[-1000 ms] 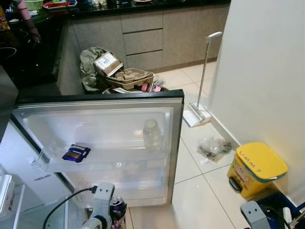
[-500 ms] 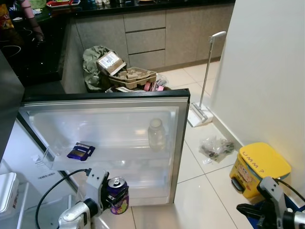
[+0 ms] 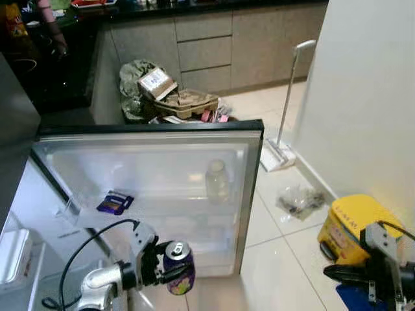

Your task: Restocking fridge

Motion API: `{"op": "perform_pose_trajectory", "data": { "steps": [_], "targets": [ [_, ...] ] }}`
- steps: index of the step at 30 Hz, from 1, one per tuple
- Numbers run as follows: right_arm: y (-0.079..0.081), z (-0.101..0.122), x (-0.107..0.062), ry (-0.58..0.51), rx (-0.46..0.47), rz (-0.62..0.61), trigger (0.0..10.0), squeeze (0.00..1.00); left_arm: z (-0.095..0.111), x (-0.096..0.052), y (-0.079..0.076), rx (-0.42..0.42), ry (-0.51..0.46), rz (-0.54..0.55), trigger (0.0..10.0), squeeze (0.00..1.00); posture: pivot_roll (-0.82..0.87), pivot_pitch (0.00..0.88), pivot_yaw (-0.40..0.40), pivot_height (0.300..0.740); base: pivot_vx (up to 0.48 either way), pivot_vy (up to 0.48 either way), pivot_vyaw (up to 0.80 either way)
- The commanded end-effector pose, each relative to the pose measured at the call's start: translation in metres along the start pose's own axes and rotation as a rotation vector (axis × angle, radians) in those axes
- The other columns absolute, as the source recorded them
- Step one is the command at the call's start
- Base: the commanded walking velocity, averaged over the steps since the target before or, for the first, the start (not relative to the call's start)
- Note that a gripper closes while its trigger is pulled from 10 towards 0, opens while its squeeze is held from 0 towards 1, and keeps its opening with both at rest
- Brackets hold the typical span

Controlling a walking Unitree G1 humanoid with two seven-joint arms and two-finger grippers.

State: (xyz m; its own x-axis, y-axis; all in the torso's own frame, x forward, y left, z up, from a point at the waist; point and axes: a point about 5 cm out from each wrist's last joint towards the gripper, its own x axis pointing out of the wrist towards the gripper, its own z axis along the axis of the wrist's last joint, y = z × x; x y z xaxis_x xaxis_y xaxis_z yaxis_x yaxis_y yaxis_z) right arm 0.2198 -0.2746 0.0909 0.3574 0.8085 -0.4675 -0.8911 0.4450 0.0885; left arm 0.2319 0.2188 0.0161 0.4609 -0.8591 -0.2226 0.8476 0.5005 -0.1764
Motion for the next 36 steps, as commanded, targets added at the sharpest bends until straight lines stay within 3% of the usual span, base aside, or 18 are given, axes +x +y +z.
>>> {"op": "perform_pose_trajectory", "data": {
  "steps": [1, 13, 18, 23, 28, 32, 35, 36],
  "targets": [
    [0.004, 0.003, -0.002, 0.000, 0.004, 0.014, 10.0, 0.00, 0.009, -0.011, 0.005, 0.025, -0.018, -0.009, 10.0, 0.00, -0.01, 0.000, 0.006, 0.740, 0.000, 0.000, 0.00],
    [0.012, 0.032, -0.008, -0.027, -0.036, 0.025, 10.0, 0.00, 0.048, -0.023, 0.017, 0.071, -0.166, -0.079, 10.0, 0.00, -0.01, 0.000, 0.008, 0.740, 0.000, 0.000, 0.00],
    [0.014, 0.035, -0.008, -0.029, -0.029, 0.023, 10.0, 0.00, 0.061, -0.026, 0.017, 0.090, -0.209, -0.125, 10.0, 0.00, -0.01, 0.000, 0.007, 0.740, 0.000, 0.000, 0.00],
    [0.015, 0.036, -0.008, -0.029, -0.018, 0.019, 10.0, 0.00, 0.091, -0.029, 0.018, 0.121, -0.327, -0.167, 10.0, 0.00, -0.01, 0.000, 0.006, 0.740, 0.000, 0.000, 0.00],
    [0.015, 0.038, -0.008, -0.033, -0.018, 0.014, 10.0, 0.00, 0.108, -0.024, 0.029, 0.158, -0.403, -0.073, 10.0, 0.00, -0.01, 0.000, 0.008, 0.740, 0.000, 0.000, 0.00],
    [0.016, 0.040, -0.007, -0.036, -0.011, 0.008, 10.0, 0.00, 0.125, -0.016, 0.033, 0.129, -0.507, -0.030, 10.0, 0.00, -0.01, 0.000, 0.007, 0.740, 0.000, 0.000, 0.00],
    [0.016, 0.041, -0.007, -0.037, -0.011, 0.006, 10.0, 0.00, 0.128, -0.011, 0.032, 0.120, -0.520, -0.011, 10.0, 0.00, -0.01, 0.000, 0.006, 0.740, 0.000, 0.000, 0.00],
    [0.016, 0.042, -0.006, -0.041, -0.012, 0.004, 10.0, 0.00, 0.130, -0.005, 0.036, 0.108, -0.523, 0.047, 10.0, 0.00, -0.01, 0.000, 0.006, 0.740, 0.000, 0.000, 0.00]
  ]
}}
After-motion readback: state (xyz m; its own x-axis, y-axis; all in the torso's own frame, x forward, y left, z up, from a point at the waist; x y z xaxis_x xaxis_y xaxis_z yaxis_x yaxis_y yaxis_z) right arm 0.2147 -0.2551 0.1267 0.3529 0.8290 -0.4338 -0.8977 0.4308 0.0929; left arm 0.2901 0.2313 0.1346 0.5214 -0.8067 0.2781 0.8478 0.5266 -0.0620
